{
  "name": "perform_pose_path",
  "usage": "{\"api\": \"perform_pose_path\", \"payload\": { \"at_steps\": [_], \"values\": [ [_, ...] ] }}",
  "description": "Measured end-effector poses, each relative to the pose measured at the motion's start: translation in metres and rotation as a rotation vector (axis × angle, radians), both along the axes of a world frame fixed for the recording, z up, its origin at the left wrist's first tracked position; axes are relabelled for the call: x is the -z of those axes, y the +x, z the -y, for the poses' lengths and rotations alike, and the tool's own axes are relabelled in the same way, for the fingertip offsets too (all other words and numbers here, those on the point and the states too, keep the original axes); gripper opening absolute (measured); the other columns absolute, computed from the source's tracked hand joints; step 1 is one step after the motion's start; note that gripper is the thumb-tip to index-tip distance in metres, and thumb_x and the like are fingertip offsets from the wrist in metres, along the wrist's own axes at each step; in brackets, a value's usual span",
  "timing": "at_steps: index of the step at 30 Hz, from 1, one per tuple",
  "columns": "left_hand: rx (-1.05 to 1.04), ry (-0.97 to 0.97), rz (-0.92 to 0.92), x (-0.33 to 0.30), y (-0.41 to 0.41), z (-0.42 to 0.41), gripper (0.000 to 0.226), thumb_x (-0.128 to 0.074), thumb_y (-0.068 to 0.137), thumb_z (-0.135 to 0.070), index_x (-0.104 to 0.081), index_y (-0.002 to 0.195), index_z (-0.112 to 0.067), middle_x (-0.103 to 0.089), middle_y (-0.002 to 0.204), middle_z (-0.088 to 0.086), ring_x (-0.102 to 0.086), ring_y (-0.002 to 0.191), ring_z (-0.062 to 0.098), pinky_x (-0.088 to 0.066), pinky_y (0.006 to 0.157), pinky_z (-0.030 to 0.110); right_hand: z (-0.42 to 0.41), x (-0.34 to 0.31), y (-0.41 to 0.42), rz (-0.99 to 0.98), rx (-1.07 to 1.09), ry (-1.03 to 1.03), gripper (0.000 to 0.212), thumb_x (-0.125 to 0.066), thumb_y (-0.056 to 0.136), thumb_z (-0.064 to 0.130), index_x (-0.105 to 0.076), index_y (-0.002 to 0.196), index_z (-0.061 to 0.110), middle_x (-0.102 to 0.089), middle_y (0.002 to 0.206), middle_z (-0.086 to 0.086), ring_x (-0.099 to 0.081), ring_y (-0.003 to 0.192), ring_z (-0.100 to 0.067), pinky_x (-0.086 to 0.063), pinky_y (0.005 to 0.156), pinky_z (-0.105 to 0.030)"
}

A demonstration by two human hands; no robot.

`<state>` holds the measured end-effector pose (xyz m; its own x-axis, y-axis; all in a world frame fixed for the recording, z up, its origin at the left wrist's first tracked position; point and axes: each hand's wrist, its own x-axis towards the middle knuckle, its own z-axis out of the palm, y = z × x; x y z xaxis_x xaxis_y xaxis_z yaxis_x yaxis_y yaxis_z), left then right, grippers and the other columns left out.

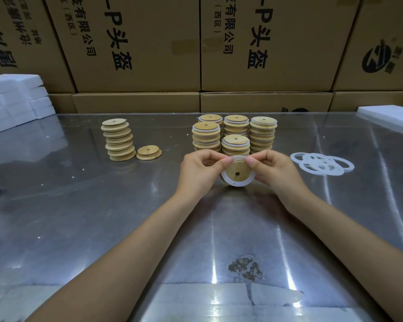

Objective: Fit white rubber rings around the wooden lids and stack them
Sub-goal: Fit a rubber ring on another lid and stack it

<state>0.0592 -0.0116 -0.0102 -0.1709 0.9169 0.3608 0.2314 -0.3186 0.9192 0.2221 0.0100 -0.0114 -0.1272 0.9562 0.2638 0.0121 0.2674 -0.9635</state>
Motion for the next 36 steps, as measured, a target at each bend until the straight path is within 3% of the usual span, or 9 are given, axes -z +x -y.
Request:
{"api": "perform_pose_path", "payload": {
  "at_steps": [8,12,15,21,26,31,36],
  "values": [
    [0.091,-0.106,0.040,-0.005,-0.005,-0.001,0.008,-0.075,0.080,-0.013,-0.068,0.074,-0.013,-0.072,0.083,0.009,-0.066,0.078,0.012,-0.055,0.077,0.024,-0.002,-0.002,0.003,-0.030,-0.050,-0.126,0.008,-0.063,0.089,0.010,-0.065,0.081,0.011,-0.070,0.085,-0.005,-0.068,0.083,-0.014,-0.057,0.080,-0.025],
    [0.141,-0.145,0.053,-0.007,-0.009,-0.002,0.008,-0.073,0.080,-0.012,-0.067,0.075,-0.012,-0.071,0.083,0.008,-0.065,0.077,0.011,-0.055,0.080,0.026,-0.002,-0.004,0.004,-0.071,-0.081,-0.183,0.009,-0.060,0.090,0.007,-0.065,0.083,0.008,-0.070,0.088,-0.006,-0.068,0.083,-0.014,-0.055,0.071,-0.019],
    [0.171,-0.177,0.048,-0.009,-0.011,-0.003,0.010,-0.072,0.082,-0.011,-0.066,0.074,-0.011,-0.069,0.081,0.006,-0.064,0.079,0.012,-0.054,0.084,0.029,-0.002,-0.004,0.004,-0.105,-0.104,-0.227,0.007,-0.059,0.090,0.008,-0.064,0.085,0.007,-0.069,0.094,-0.010,-0.068,0.089,-0.018,-0.057,0.075,-0.023],
    [0.173,-0.135,0.033,-0.007,-0.013,-0.004,0.006,-0.074,0.080,-0.012,-0.068,0.077,-0.011,-0.071,0.081,0.004,-0.067,0.076,0.007,-0.055,0.079,0.024,-0.002,-0.003,0.004,-0.036,-0.085,-0.158,0.004,-0.064,0.088,0.013,-0.065,0.087,0.010,-0.071,0.094,-0.009,-0.069,0.088,-0.015,-0.057,0.078,-0.025],
    [0.144,-0.076,-0.058,-0.003,-0.013,-0.006,0.012,-0.077,0.077,-0.012,-0.066,0.076,-0.018,-0.072,0.078,-0.002,-0.066,0.071,0.003,-0.055,0.072,0.021,0.000,-0.002,0.005,-0.057,-0.081,-0.139,0.008,-0.069,0.083,0.015,-0.064,0.083,0.008,-0.073,0.088,-0.009,-0.071,0.083,-0.014,-0.058,0.067,-0.025],
    [0.058,-0.061,-0.207,-0.002,-0.015,-0.008,0.025,-0.082,0.072,-0.018,-0.057,0.078,-0.023,-0.072,0.083,-0.001,-0.068,0.079,0.012,-0.055,0.074,0.026,0.000,-0.001,0.003,-0.055,-0.047,-0.098,0.008,-0.069,0.083,0.008,-0.062,0.079,0.006,-0.072,0.073,-0.003,-0.070,0.067,-0.007,-0.054,0.056,-0.017],
    [0.063,-0.034,-0.467,-0.002,-0.013,-0.005,0.030,-0.080,0.071,-0.016,-0.066,0.095,-0.026,-0.071,0.090,-0.007,-0.066,0.086,0.007,-0.052,0.079,0.025,-0.003,-0.001,0.001,0.150,0.041,0.096,0.011,-0.074,0.079,0.011,-0.064,0.075,0.011,-0.070,0.073,-0.001,-0.063,0.062,0.001,-0.050,0.059,-0.013]
  ]
}}
